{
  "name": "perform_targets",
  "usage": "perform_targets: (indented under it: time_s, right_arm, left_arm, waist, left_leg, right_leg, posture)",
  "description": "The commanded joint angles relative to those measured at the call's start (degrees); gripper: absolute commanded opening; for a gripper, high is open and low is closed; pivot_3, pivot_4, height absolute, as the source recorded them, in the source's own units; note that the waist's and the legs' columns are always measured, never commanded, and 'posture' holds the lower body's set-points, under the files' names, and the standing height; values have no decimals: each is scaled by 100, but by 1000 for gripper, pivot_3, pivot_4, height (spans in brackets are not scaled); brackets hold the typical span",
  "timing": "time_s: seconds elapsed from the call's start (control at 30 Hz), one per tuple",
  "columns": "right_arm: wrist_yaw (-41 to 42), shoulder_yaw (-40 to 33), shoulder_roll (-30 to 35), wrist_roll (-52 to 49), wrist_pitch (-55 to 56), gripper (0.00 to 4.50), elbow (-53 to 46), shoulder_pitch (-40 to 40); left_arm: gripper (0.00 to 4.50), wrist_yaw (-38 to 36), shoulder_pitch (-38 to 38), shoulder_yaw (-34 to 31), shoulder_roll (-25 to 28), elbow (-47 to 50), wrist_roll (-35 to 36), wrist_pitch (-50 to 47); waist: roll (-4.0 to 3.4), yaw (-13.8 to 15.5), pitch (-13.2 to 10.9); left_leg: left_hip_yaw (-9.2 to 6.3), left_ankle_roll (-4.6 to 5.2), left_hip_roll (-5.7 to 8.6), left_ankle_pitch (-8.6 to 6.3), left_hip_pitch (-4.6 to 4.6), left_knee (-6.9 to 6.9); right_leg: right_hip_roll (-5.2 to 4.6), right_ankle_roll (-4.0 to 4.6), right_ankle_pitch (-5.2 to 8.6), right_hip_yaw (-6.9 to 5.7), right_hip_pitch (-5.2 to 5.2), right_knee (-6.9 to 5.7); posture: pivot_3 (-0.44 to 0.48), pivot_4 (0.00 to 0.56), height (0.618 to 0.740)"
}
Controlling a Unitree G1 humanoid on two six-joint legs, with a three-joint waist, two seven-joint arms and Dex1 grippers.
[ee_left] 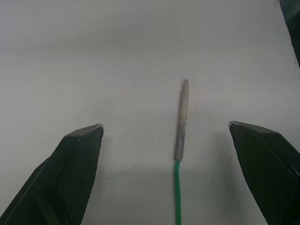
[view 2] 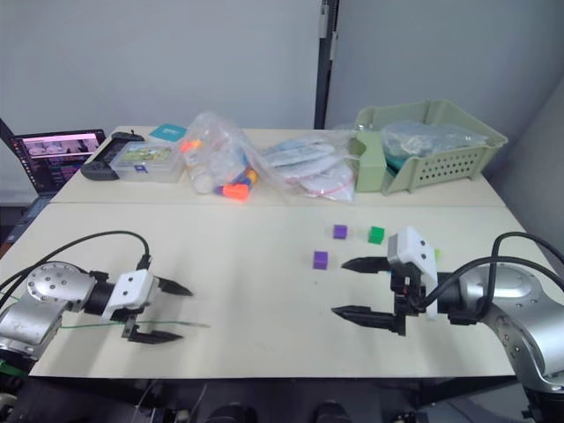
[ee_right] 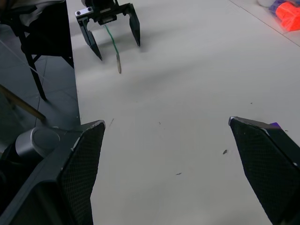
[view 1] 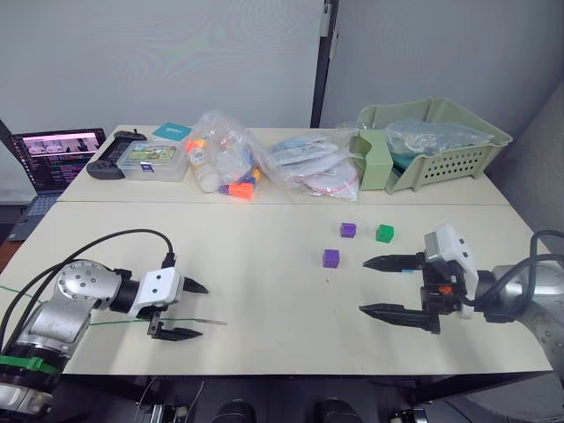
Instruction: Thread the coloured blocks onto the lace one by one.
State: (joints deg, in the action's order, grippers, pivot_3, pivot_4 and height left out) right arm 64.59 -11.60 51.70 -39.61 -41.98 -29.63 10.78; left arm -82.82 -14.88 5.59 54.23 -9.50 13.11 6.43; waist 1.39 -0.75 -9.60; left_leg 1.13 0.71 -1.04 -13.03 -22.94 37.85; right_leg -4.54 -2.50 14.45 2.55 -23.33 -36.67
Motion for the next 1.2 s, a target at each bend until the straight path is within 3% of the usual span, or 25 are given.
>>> perform_targets:
  time_s: [0.03,0.47,0.6,0.77,1.0,1.2]
  right_arm:
    - [-19,84,22,-67,117,4494,26,232]
    - [106,665,26,112,323,4500,537,985]
    - [115,723,47,154,347,4500,566,1032]
    - [-29,690,7,138,280,4500,615,1069]
    - [-198,560,70,52,55,4500,604,1012]
    - [-276,483,83,91,25,4500,590,948]
  left_arm:
    - [4239,119,96,-48,-49,96,-76,88]
    - [104,257,185,50,-24,105,-289,-198]
    - [46,263,180,4,-115,136,-152,-180]
    - [46,621,-346,79,-923,468,249,-792]
    - [46,1401,-1233,861,-1999,563,-368,-1659]
    - [46,1594,-1548,1430,-2468,302,-864,-1804]
  waist:
    - [0,0,0]
    - [1,5,1]
    - [0,5,1]
    - [2,75,1]
    - [9,112,1]
    - [10,84,1]
  left_leg:
    - [0,0,0,0,0,0]
    - [-4,0,-1,0,4,1]
    - [-3,1,-3,0,4,1]
    - [-9,1,1,0,-8,13]
    - [-31,1,8,0,-35,48]
    - [-36,2,11,0,-36,48]
  right_leg:
    - [0,0,0,0,0,0]
    - [2,1,0,-2,1,-3]
    - [2,1,0,-2,1,-3]
    - [0,0,-1,-6,1,-3]
    - [8,-8,-7,-9,-3,-10]
    - [11,-8,-7,-7,-2,-9]
  posture:
    - [0,150,740]
    - [0,150,740]
    - [0,150,740]
    - [0,150,740]
    - [0,150,740]
    - [0,150,740]
